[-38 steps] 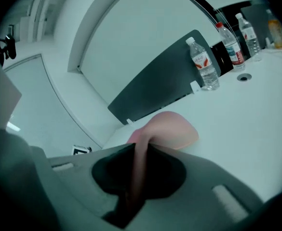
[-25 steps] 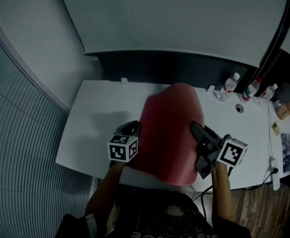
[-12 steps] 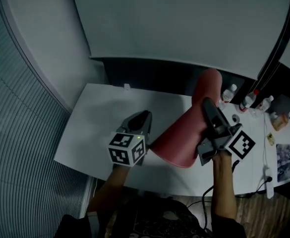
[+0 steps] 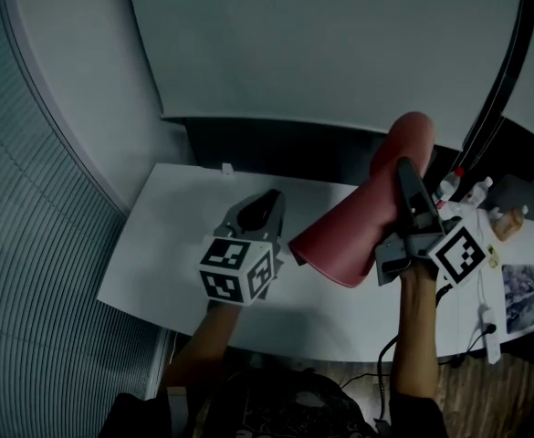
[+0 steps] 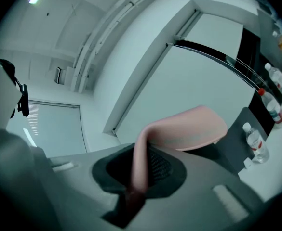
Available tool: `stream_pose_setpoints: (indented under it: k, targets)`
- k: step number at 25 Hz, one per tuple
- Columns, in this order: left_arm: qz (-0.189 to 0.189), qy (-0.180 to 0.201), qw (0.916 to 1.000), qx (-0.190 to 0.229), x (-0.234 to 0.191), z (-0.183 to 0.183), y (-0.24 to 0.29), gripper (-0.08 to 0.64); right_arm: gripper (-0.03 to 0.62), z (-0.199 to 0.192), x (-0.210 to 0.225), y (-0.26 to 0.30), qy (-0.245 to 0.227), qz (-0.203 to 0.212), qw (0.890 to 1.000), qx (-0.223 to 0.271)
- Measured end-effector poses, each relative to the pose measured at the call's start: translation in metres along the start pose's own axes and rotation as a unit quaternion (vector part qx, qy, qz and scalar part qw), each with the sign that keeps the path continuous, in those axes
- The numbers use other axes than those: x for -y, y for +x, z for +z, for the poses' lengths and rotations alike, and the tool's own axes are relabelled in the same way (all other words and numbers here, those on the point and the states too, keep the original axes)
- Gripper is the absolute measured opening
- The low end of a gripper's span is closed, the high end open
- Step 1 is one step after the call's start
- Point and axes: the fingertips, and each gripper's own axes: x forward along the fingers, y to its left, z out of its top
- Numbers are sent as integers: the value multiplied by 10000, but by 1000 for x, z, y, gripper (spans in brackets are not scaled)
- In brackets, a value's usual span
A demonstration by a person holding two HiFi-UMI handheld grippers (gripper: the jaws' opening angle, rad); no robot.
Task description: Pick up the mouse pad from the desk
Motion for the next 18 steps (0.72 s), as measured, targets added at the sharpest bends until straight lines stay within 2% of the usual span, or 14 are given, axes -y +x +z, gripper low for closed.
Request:
stream_pose_setpoints:
  k: [7, 18]
  targets:
    - [-23, 161, 9999, 53, 12, 16, 5, 20, 46, 1, -9, 2, 101, 139, 9998, 37]
    - [26, 139, 9999, 75, 15, 22, 0, 20, 46, 0, -16, 2, -22, 331, 9994, -56]
